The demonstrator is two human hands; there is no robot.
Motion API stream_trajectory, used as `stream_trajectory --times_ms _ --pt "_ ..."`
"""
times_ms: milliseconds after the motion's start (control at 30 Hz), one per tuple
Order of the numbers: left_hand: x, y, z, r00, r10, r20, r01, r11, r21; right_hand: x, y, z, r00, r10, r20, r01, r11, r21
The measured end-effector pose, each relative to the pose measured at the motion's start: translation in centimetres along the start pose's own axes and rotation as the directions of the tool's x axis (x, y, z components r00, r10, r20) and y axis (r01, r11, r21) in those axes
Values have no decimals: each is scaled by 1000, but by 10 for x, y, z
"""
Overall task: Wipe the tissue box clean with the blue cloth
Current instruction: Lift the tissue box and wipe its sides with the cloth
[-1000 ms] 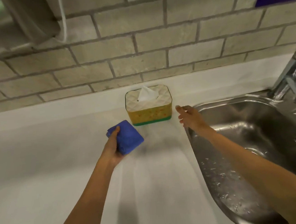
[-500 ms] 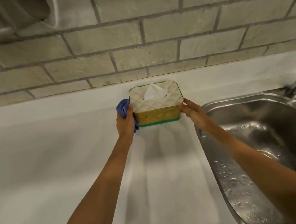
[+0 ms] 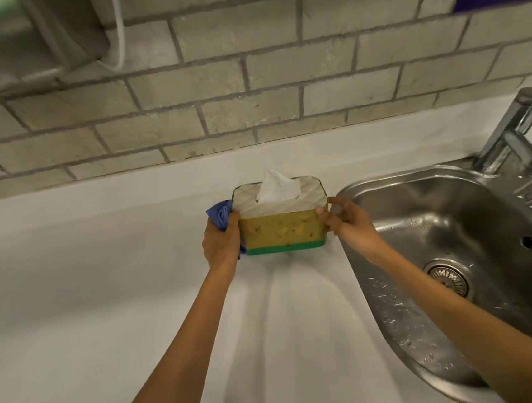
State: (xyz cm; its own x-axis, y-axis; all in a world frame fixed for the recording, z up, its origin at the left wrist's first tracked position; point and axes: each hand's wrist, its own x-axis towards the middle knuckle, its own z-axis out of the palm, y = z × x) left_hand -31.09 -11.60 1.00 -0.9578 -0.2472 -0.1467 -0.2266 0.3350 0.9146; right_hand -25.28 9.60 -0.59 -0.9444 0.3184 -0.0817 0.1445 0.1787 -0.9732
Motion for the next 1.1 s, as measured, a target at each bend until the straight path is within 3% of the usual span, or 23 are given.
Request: stream_trajectory --times_ms 267,633,767,867,933,1000,1100 --pt "-31 9 -17 999 37 9 -38 972 233 -45 -10 -21 1000 13 19 -13 1000 -17" --pt "-29 28 -16 999 48 -5 -44 947 317 -11 -6 -20 988 78 133 -83 996 27" --pt "-29 23 -10 993 116 -3 -112 969 221 -1 -6 -15 976 122 179 -164 956 241" --pt "-38 13 -6 938 344 -38 -334 930 151 7 -4 -13 976 124 178 -177 931 318" --pt "-46 9 -3 884 467 12 -465 877 120 11 -2 -12 972 126 199 -186 930 317" --pt "-50 7 -1 873 485 37 -487 871 68 13 -1 -11 961 116 249 -186 941 282" --pt "-49 12 1 893 446 -59 -450 890 -69 16 0 -10 946 134 296 -212 945 249"
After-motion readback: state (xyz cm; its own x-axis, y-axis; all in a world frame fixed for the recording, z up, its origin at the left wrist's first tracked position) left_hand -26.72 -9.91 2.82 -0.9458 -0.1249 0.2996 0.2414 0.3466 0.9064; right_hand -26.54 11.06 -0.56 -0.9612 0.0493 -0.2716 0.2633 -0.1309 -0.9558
